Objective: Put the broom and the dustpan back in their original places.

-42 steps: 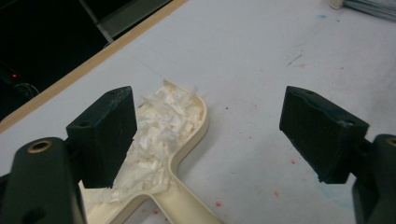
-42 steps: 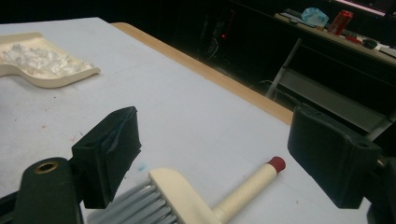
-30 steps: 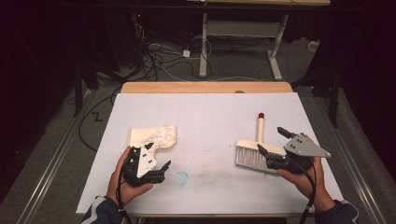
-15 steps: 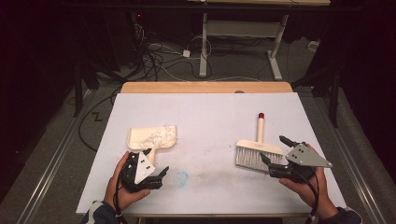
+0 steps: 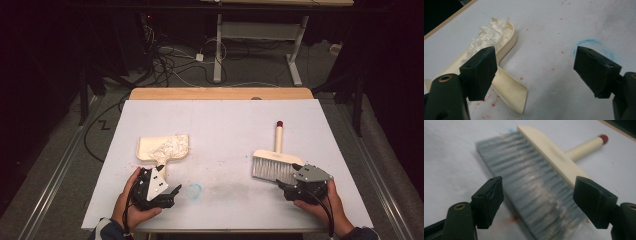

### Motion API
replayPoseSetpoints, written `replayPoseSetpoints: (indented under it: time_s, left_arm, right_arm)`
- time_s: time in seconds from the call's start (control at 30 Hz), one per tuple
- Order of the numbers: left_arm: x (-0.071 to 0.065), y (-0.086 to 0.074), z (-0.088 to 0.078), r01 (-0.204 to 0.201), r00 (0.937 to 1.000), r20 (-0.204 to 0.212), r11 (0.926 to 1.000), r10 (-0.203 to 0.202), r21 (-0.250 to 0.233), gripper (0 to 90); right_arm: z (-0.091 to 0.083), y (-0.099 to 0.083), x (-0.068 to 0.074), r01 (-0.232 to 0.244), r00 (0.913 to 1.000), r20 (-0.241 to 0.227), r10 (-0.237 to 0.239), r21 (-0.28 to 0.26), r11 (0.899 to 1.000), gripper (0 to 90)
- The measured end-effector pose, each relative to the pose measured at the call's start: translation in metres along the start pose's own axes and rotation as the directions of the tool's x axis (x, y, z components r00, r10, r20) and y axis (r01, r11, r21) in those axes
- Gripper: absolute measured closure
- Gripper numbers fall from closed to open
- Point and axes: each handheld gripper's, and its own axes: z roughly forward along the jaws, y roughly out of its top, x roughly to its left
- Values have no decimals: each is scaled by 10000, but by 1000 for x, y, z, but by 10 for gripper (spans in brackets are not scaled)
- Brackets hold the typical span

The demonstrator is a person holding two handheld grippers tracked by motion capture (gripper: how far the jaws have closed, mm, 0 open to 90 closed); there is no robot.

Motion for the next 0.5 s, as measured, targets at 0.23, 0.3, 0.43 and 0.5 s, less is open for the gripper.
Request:
replayPoseSetpoints:
  time_s: [0.23, 0.3, 0.43, 0.5]
  left_arm:
    - [0, 0, 2, -22, 10000, 95, 9999, 21, 126, 177]
    - [0, 0, 2, -16, 9999, 126, 9999, 14, 126, 177]
    - [0, -1, 1, -33, 9999, 153, 9999, 31, 160, 177]
    - [0, -1, 1, -28, 9999, 152, 9999, 26, 160, 177]
  right_arm:
    - [6, -7, -10, -106, 9999, 98, 101, 550, 9984, 254]
    - [6, -7, -11, 16, 10000, 88, -20, 531, 9986, 263]
    - [5, -10, -16, -153, 9999, 23, 152, 515, 9986, 271]
    - [4, -12, -18, -332, 9994, -2, 332, 520, 9981, 273]
